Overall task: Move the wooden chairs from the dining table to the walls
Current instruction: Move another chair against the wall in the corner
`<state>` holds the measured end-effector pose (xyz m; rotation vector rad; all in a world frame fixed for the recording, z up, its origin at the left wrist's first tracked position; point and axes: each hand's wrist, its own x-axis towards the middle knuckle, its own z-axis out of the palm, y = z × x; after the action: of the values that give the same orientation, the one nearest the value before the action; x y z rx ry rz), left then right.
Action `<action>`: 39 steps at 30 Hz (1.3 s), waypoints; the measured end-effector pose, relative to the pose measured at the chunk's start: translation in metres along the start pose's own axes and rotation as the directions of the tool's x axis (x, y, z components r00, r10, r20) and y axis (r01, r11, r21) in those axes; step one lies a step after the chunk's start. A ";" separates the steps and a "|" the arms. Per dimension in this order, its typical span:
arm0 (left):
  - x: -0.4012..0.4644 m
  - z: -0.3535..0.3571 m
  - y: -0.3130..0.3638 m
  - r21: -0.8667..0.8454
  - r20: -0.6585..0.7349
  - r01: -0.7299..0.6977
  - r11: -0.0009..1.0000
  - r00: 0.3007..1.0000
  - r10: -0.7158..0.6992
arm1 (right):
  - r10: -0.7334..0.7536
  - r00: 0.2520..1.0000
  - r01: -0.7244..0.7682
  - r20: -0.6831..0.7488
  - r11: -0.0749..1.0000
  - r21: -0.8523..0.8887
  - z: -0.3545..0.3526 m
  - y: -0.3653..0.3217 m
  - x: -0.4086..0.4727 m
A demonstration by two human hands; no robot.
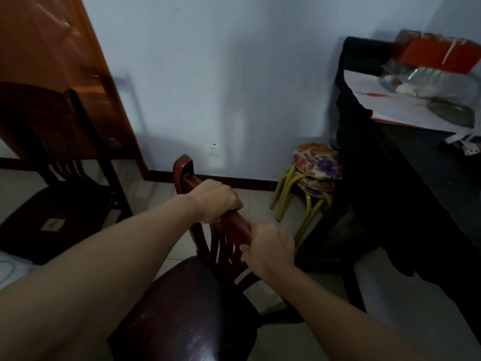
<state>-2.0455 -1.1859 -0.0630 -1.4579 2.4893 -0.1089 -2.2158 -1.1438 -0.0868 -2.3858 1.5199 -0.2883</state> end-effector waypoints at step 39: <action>0.255 -0.052 -0.269 -0.067 -0.121 0.249 0.966 0.959 -0.256 | -0.353 0.924 0.378 0.146 0.791 -0.481 -0.107 0.078 0.439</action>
<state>-1.9497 -1.5436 -0.0072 -1.8413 2.4062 -0.1935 -2.1315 -1.5884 -0.0100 -3.0756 1.2006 0.1117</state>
